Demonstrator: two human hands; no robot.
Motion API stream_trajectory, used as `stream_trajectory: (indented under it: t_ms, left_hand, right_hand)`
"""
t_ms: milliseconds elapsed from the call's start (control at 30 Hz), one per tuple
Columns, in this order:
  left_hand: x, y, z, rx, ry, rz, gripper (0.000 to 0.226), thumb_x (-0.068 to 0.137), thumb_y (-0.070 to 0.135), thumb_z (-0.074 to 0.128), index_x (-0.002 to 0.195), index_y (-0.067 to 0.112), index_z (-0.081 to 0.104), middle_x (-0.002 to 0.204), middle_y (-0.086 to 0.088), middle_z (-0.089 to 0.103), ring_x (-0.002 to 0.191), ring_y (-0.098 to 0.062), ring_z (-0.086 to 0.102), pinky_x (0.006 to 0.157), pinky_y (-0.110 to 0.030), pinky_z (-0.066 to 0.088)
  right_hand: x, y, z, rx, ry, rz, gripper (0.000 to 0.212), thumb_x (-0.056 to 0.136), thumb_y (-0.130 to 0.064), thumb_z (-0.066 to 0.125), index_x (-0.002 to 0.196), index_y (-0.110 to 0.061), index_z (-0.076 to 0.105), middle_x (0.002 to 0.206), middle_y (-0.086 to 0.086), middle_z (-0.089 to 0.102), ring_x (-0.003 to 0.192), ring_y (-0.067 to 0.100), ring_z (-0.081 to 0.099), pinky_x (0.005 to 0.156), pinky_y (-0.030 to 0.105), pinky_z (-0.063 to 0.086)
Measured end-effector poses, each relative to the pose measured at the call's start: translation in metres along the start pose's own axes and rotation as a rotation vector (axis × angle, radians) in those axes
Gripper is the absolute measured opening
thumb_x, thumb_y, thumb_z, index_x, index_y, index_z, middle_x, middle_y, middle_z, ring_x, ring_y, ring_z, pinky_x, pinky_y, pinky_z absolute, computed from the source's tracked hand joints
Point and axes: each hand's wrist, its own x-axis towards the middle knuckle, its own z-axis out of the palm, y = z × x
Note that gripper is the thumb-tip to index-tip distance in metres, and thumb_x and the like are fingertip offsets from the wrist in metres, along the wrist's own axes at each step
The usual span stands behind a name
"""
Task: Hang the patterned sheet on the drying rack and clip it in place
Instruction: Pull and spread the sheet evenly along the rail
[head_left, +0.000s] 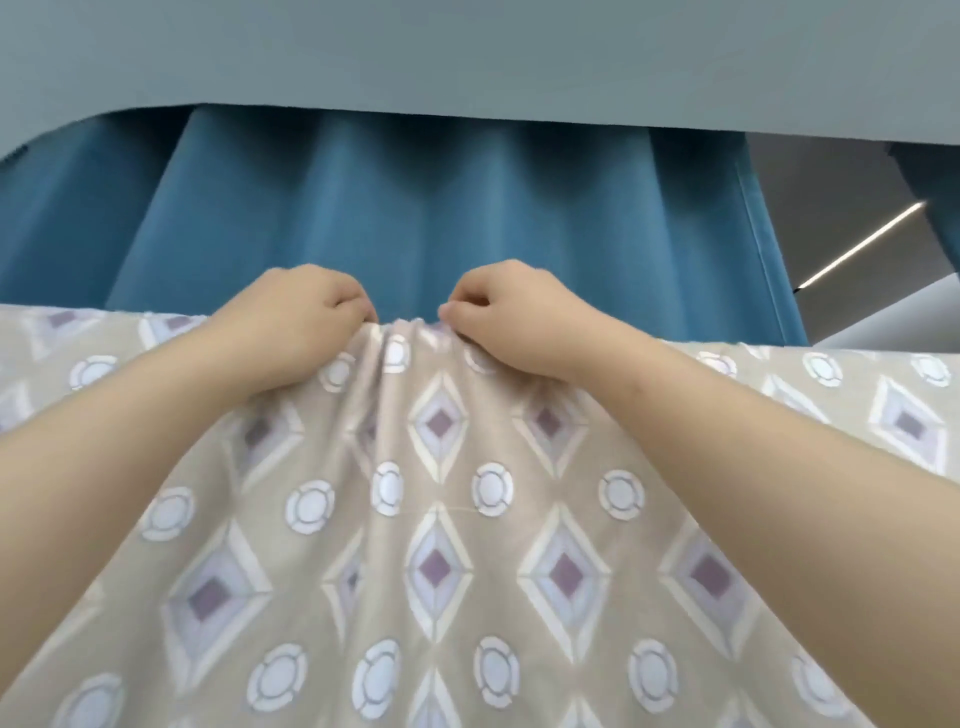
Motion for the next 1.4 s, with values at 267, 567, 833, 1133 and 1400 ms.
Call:
stream_trajectory:
  t_ms: [267,567,833,1133,1400]
  left_hand:
    - [-0.007,-0.065,-0.025,0.087,0.011,0.013,0.023,0.095,0.029,0.045,0.102,0.028,0.067,0.096,0.010,0.064,0.090,-0.014,0.051,0.070,-0.027,0.036]
    - [0.016,-0.107,-0.027,0.180,-0.025,0.240,0.016,0.092,0.019,0.047,0.084,0.023,0.060,0.093,0.000,0.063,0.094,-0.025,0.057,0.076,-0.034,0.047]
    - [0.020,-0.161,-0.066,-0.006,0.007,0.133,0.017,0.093,0.023,0.047,0.086,0.025,0.062,0.092,0.007,0.063,0.090,-0.016,0.050,0.075,-0.028,0.037]
    - [0.003,-0.221,-0.093,0.072,0.007,-0.003,0.028,0.097,0.030,0.041,0.100,0.022,0.068,0.095,0.009,0.062,0.092,-0.015,0.049,0.074,-0.029,0.034]
    - [0.008,-0.243,-0.093,0.220,0.095,0.115,0.026,0.096,0.018,0.042,0.103,0.020,0.066,0.105,-0.004,0.067,0.099,-0.026,0.056,0.074,-0.030,0.040]
  right_hand:
    - [0.018,-0.049,0.044,-0.044,-0.036,-0.027,0.023,0.092,-0.029,0.046,0.096,-0.019,0.066,0.097,-0.002,0.067,0.093,0.022,0.060,0.086,0.038,0.049]
    - [0.033,-0.066,0.077,-0.440,0.143,0.093,0.026,0.097,-0.020,0.038,0.100,-0.014,0.064,0.103,0.004,0.066,0.100,0.028,0.052,0.079,0.034,0.033]
    - [0.060,-0.130,0.094,-0.176,0.109,0.118,0.023,0.095,-0.025,0.042,0.096,-0.016,0.063,0.095,0.002,0.066,0.093,0.025,0.057,0.082,0.034,0.046]
    - [0.079,-0.186,0.128,-0.016,-0.030,-0.017,0.022,0.094,-0.037,0.045,0.100,-0.026,0.063,0.093,-0.008,0.061,0.094,0.018,0.056,0.087,0.035,0.047]
    - [0.090,-0.207,0.148,-0.213,0.025,-0.070,0.012,0.091,-0.017,0.048,0.086,-0.021,0.059,0.097,0.002,0.066,0.094,0.025,0.057,0.076,0.032,0.042]
